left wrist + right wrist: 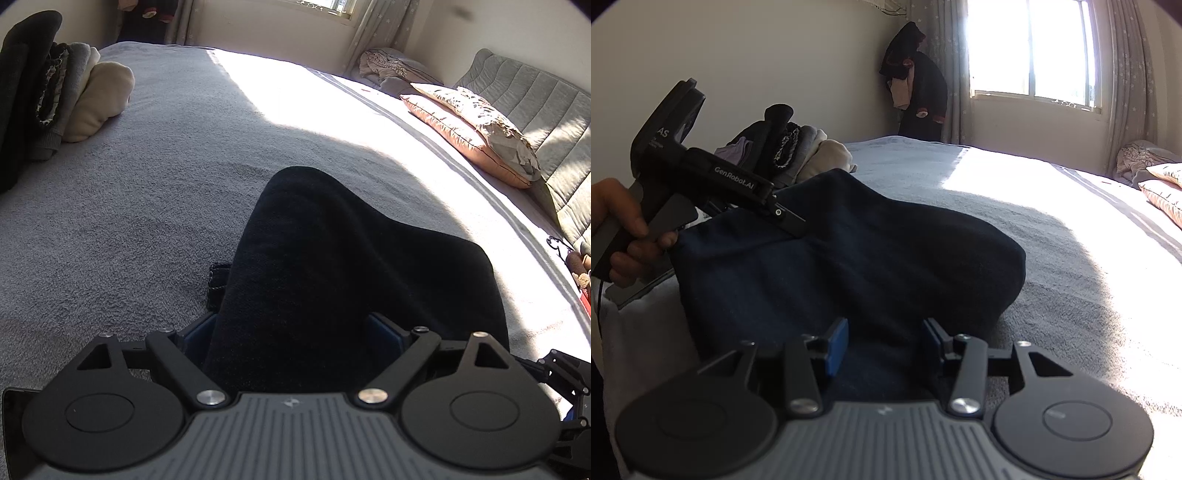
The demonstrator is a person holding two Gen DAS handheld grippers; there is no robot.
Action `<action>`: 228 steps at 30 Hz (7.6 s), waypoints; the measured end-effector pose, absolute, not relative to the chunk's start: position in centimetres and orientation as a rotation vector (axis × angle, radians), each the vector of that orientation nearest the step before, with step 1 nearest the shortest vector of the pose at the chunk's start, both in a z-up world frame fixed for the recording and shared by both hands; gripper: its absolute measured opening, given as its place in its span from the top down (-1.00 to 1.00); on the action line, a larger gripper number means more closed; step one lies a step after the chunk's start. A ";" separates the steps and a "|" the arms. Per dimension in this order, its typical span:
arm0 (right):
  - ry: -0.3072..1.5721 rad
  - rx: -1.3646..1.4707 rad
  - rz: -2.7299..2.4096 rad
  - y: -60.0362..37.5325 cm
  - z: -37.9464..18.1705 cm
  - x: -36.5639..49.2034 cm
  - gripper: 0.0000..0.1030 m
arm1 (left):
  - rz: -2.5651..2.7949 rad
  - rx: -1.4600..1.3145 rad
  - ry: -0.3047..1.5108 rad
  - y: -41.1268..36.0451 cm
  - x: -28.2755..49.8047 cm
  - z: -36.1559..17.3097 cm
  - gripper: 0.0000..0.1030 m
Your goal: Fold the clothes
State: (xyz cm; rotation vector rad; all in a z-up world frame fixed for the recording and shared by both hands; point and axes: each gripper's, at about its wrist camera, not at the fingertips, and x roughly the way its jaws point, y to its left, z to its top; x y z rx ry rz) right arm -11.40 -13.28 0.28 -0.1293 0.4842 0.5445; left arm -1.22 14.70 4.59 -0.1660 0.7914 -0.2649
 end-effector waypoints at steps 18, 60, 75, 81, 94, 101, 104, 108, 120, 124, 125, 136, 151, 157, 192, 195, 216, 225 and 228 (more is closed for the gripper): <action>0.470 -0.151 0.533 -13.0 0.1 -11.7 0.09 | -0.260 -0.290 0.857 15.9 -0.4 2.9 -1.00; 0.539 -0.108 0.575 -14.1 1.5 -11.9 -0.13 | -0.416 0.007 0.694 10.8 -5.0 6.0 -0.88; 0.539 -0.083 0.591 -13.9 2.2 -7.3 -0.12 | -0.402 0.123 0.692 9.4 -4.5 5.1 -0.99; 0.538 0.030 0.498 -15.0 1.6 -2.4 -0.11 | -0.422 0.119 0.679 9.8 -4.6 5.0 -0.99; 0.670 0.258 0.446 -19.7 2.0 -6.0 -0.54 | -0.353 -0.299 0.663 18.0 -3.3 6.4 -0.89; 0.760 0.571 0.483 -23.7 0.1 -5.9 -0.59 | -0.311 -0.419 0.817 19.3 -1.6 4.2 -0.90; 0.777 0.644 0.534 -23.6 -0.2 -5.7 -0.59 | -0.329 -0.413 0.895 18.4 -1.1 2.9 -0.93; 0.784 0.650 0.556 -23.3 -0.2 -6.0 -0.59 | -0.346 -0.410 0.898 18.1 -1.4 2.8 -0.96; 0.797 0.704 0.640 -21.4 -0.5 -6.7 -0.57 | -0.329 -0.385 0.879 17.5 -1.5 2.4 -1.00; 0.792 0.699 0.614 -21.2 -0.9 -6.5 -0.29 | -0.331 -0.378 0.873 17.4 -1.4 2.3 -0.98; 0.793 0.713 0.606 -21.3 -1.2 -6.3 -0.21 | -0.332 -0.377 0.872 17.5 -1.4 2.3 -0.98; 0.772 0.622 0.610 -20.3 -1.1 -6.7 -0.23 | -0.323 -0.379 0.877 17.3 -1.2 2.4 -0.99; 0.622 0.412 0.588 -18.2 2.1 -8.8 0.49 | -0.329 -0.398 0.880 17.2 -1.3 2.5 -1.00; 0.551 0.381 0.633 -18.6 5.2 -9.7 0.56 | -0.384 -0.515 0.915 17.2 -1.7 2.3 -1.00; 0.717 0.353 0.418 -24.0 2.5 -5.9 0.22 | -0.438 -0.451 0.947 8.8 0.4 2.2 -0.61; 0.688 0.289 0.414 -23.2 2.9 -6.3 0.27 | -0.409 -0.409 0.941 8.1 0.3 2.7 -0.59; 0.518 0.128 0.326 -25.1 6.5 -8.4 0.43 | -0.452 -0.371 0.918 2.9 0.6 4.6 -0.05; 0.478 0.121 0.261 -28.1 6.7 -9.8 0.44 | -0.492 -0.348 0.893 -1.5 0.1 4.8 -0.01; 0.451 0.115 0.240 -29.1 7.1 -10.6 0.44 | -0.507 -0.360 0.877 -3.1 0.0 5.1 0.01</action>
